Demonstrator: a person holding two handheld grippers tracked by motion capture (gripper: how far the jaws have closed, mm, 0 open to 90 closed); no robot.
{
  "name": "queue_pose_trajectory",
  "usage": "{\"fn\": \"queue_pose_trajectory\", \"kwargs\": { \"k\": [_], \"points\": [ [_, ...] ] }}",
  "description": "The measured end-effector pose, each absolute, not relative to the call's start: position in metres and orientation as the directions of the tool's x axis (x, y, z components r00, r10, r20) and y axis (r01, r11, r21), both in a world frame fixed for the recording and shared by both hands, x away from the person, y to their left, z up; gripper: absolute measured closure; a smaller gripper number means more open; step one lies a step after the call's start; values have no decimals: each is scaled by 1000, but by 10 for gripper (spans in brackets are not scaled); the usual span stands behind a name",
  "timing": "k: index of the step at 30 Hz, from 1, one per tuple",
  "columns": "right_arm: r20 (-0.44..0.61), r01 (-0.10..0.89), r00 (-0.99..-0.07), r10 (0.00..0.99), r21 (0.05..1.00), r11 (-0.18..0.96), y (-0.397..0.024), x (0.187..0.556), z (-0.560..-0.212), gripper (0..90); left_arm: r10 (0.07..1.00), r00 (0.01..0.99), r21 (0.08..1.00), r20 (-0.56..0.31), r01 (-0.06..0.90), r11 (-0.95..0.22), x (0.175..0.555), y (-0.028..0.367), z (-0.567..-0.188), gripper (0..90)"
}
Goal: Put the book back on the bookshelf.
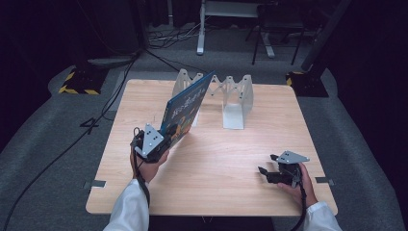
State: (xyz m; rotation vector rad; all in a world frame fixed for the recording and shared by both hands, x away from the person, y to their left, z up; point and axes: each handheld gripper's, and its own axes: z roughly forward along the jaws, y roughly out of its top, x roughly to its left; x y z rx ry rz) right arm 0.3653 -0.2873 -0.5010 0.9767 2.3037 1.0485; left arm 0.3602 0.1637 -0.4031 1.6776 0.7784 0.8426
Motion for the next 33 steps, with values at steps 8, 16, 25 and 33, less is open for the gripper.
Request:
{"fn": "queue_pose_trajectory", "kwargs": {
  "k": [8, 16, 25, 33],
  "points": [
    [-89, 422, -665, 742, 775, 471, -287, 365, -501, 272, 869, 485, 979, 102, 108, -175, 383, 161, -409, 828],
    [-102, 414, -678, 728, 766, 492, -285, 365, -502, 283, 876, 480, 980, 47, 148, -133, 394, 163, -420, 827],
    [-107, 417, -683, 722, 755, 506, -283, 366, -503, 278, 906, 424, 975, 4, 198, -97, 403, 158, -435, 828],
    [-100, 421, -683, 724, 755, 502, -284, 367, -503, 268, 916, 401, 973, -6, 214, -87, 414, 151, -438, 828]
  ]
}}
